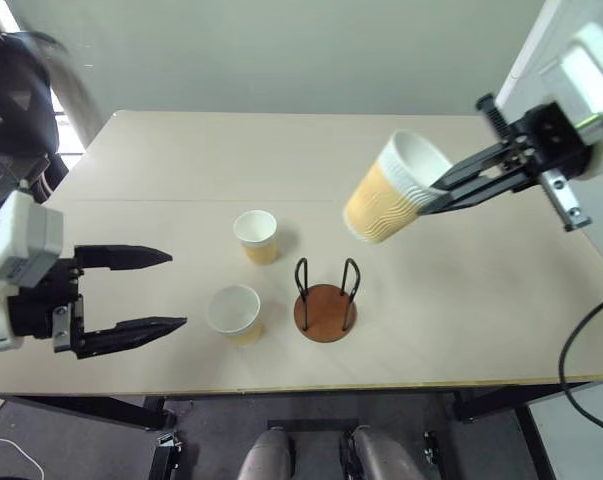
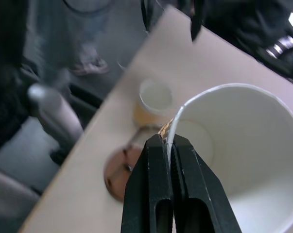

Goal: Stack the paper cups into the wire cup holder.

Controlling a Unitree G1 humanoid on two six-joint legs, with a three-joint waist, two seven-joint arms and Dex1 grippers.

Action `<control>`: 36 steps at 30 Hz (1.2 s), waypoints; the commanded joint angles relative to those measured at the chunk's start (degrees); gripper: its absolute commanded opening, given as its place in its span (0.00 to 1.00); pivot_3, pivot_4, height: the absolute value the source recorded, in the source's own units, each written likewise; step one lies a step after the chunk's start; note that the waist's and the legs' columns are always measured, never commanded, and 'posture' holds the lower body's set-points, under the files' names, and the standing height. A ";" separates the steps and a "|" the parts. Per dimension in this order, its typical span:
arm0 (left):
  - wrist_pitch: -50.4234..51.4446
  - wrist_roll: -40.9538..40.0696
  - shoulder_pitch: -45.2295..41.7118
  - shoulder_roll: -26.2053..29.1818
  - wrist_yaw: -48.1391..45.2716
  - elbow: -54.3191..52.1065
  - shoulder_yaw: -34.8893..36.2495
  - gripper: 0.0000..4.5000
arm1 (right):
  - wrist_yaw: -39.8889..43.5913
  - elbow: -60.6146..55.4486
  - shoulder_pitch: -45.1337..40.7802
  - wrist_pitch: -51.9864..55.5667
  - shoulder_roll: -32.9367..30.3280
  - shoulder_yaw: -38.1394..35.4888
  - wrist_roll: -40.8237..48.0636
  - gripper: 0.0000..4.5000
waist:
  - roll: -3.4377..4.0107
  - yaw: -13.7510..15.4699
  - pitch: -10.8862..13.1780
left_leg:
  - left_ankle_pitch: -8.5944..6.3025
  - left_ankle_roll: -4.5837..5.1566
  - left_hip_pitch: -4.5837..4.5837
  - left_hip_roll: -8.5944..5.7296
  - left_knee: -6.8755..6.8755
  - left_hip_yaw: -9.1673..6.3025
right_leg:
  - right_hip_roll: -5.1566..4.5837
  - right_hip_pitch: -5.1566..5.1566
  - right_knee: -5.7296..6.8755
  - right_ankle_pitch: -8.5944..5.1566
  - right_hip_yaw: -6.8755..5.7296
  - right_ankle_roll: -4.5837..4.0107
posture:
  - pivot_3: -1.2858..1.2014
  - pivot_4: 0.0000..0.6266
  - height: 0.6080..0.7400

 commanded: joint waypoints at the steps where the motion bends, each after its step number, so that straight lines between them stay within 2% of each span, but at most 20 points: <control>1: 1.05 -1.12 0.47 -0.08 0.72 -2.18 3.39 1.00 | 0.22 -0.07 -0.44 -0.74 3.72 0.92 -5.18 0.00 | 0.01 0.10 0.00 | 0.00 0.00 0.01 0.01 0.02 0.00 | 0.00 0.00 0.01 0.01 -0.01 -0.02 | 0.52 0.24 1.00; 10: 4.13 -3.28 2.70 -0.40 1.97 -5.12 8.07 1.00 | 0.23 3.23 3.98 -6.23 10.55 4.54 -14.28 0.00 | 0.00 0.11 0.00 | -0.10 -0.08 -0.01 0.05 0.05 -0.01 | 0.00 -0.05 0.01 0.20 -0.04 -0.20 | 0.52 0.24 1.00; 21: 7.54 -5.95 5.40 -0.81 3.39 -7.90 13.18 1.00 | 0.23 4.10 6.19 -8.20 13.11 7.24 -16.43 0.00 | 0.00 -0.01 0.00 | -0.14 -0.13 -0.02 0.09 0.03 0.00 | 0.01 -0.07 0.01 0.22 -0.07 -0.24 | 0.52 0.24 1.00; 36: 8.98 -7.99 7.20 -0.98 5.01 -9.47 16.02 1.00 | 0.23 6.52 7.75 -13.09 13.78 10.06 -19.93 0.00 | 0.01 -0.01 0.00 | -0.18 -0.18 -0.02 0.10 0.03 0.00 | 0.01 -0.08 -0.01 0.23 -0.07 -0.27 | 0.52 0.24 1.00</control>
